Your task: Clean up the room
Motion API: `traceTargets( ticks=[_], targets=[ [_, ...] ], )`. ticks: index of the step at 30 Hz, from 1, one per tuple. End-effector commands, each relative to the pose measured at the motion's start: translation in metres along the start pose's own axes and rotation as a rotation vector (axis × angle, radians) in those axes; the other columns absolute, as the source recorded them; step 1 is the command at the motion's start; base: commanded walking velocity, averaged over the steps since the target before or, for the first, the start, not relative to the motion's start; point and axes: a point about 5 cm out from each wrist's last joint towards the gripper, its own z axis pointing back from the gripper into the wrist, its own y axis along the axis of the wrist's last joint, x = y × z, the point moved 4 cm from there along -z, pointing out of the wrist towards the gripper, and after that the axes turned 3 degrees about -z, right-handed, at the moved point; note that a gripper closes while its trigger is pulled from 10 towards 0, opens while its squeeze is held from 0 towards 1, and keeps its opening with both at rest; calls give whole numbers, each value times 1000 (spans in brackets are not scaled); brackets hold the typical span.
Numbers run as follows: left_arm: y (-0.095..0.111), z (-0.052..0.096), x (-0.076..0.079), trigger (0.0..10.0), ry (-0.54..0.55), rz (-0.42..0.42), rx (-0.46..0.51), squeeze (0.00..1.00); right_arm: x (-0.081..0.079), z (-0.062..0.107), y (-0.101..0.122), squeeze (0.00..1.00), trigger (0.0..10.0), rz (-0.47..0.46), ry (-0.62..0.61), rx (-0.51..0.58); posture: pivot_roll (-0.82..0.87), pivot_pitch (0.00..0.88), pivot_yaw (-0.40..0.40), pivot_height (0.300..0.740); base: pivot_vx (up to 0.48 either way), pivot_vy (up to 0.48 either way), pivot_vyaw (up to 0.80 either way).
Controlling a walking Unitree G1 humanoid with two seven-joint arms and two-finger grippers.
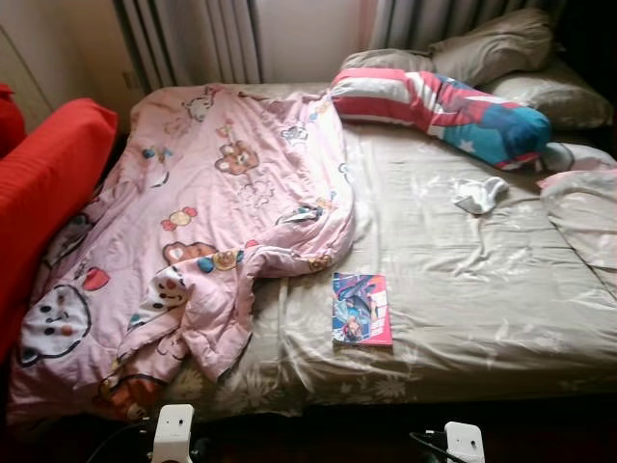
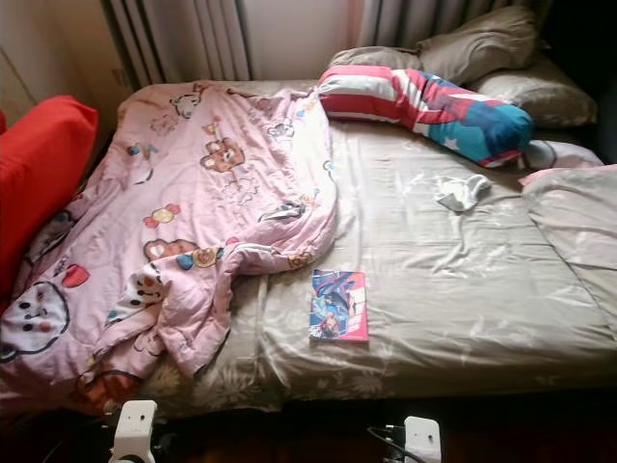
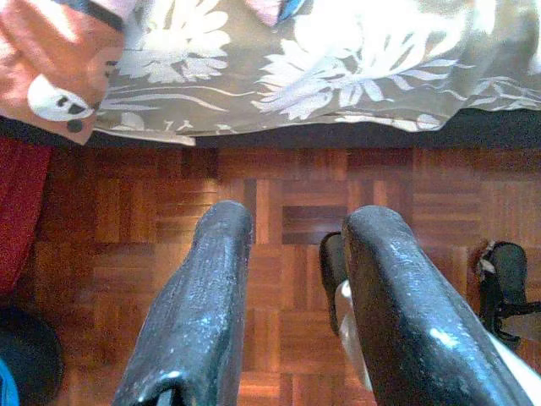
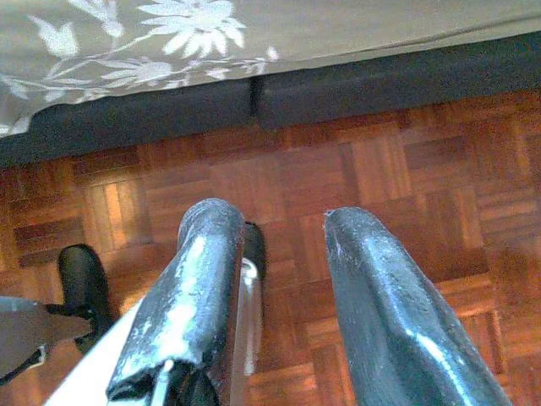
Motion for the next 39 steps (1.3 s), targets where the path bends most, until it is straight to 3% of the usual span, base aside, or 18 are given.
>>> traceTargets(
  ticks=[1,10,21,28,32,39],
  targets=[
    [-3,0,2,10000,-4,5,-9,0,0,1,-2,0,10000,-4,3,-6,-62,98,24,740,0,0,0],
    [4,-1,3,10000,-9,9,18,0,-2,1,4,0,10000,-22,34,36,-62,99,26,740,0,0,556],
    [5,-1,1,10000,-11,6,24,0,-3,0,9,0,10000,-119,47,62,-63,104,25,740,0,0,0],
    [6,-1,0,10000,-13,7,31,0,-16,-1,18,0,10000,-68,74,97,-68,107,26,740,0,0,454],
    [7,-1,3,10000,-18,7,34,0,-15,-2,19,0,10000,-101,63,90,-71,108,27,740,60,0,198],
    [8,-2,7,10000,-22,6,34,0,-14,-2,21,0,10000,-78,76,99,-71,113,25,740,256,0,0]
  ],
)
